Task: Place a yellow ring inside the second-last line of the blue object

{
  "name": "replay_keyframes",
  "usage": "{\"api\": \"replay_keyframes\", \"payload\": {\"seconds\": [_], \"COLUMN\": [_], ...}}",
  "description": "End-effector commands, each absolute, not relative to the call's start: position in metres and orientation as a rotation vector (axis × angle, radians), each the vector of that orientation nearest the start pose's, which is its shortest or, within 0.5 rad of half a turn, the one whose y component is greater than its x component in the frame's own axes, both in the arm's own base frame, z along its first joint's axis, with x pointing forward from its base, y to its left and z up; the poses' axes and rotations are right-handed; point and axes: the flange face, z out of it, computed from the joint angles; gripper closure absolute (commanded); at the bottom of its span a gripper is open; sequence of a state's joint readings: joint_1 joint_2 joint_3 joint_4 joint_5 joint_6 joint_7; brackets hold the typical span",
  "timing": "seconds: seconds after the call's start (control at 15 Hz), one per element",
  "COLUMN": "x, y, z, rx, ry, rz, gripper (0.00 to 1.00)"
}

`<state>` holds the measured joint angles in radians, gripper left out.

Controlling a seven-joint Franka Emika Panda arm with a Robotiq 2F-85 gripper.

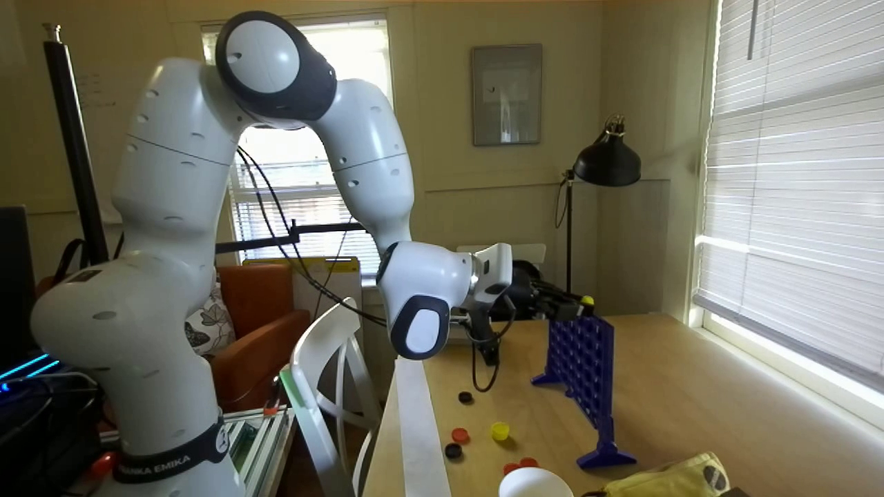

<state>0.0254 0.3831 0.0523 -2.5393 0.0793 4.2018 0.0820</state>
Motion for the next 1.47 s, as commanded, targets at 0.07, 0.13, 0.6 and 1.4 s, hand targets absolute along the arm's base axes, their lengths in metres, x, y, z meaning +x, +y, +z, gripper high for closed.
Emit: {"api": "replay_keyframes", "payload": {"seconds": [0.07,0.13,0.6,1.4], "x": [0.491,0.492,0.496,0.508], "y": [0.025,0.025,0.025,0.026], "z": [0.286,0.285,0.281,0.285], "rx": [-2.449,-2.452,-2.449,-2.439], "ry": [0.099,0.095,0.074,0.052], "rz": [-1.881,-1.88,-1.897,-1.924], "gripper": [0.89,0.89,0.89,0.89]}}
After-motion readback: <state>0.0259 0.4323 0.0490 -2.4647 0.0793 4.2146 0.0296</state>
